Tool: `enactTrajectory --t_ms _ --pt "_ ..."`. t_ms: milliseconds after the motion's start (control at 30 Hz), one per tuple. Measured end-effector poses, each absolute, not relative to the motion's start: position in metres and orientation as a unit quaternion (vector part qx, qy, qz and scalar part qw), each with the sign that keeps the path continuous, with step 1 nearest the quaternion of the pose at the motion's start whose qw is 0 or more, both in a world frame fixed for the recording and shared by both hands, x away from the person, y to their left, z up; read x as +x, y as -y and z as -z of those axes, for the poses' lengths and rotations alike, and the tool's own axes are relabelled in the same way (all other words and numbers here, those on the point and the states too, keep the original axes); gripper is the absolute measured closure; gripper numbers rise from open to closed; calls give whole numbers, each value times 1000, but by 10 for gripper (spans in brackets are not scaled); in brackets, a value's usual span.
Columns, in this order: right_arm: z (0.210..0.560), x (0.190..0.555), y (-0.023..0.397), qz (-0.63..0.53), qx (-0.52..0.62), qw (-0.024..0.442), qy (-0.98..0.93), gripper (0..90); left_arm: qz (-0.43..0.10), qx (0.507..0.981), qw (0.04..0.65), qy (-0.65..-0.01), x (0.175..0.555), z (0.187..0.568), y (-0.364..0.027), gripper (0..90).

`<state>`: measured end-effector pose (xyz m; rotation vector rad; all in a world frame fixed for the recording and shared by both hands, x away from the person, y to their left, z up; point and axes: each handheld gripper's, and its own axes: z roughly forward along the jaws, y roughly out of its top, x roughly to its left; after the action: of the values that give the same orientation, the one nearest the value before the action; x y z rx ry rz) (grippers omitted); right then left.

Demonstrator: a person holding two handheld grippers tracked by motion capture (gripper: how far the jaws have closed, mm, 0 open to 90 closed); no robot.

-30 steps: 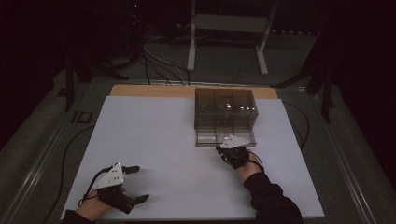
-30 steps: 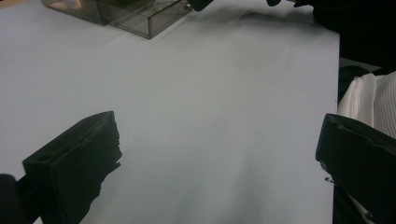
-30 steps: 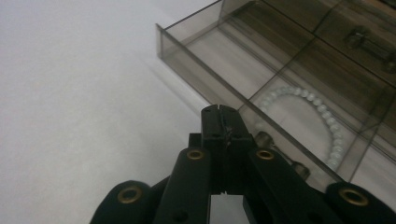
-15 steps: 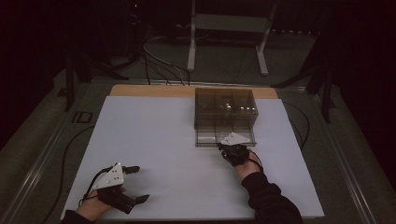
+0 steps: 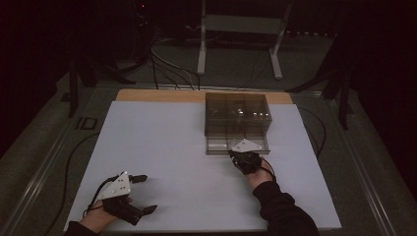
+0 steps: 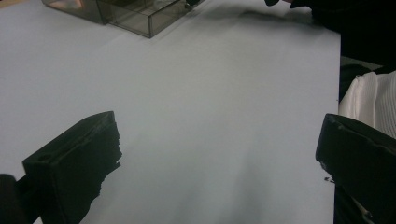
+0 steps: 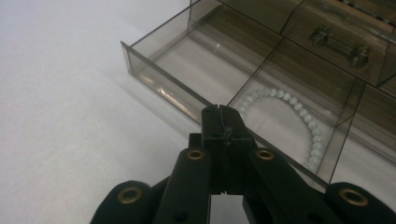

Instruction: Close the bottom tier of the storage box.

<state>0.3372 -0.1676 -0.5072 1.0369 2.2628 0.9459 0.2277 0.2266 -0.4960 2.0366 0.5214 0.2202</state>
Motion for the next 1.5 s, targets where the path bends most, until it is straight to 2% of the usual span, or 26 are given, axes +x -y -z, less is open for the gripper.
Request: enactTrajectory --t_ms 1500 --pt "507 349 175 -330 404 254 -815 900 -91 839 491 -216 228 496 -227 1"
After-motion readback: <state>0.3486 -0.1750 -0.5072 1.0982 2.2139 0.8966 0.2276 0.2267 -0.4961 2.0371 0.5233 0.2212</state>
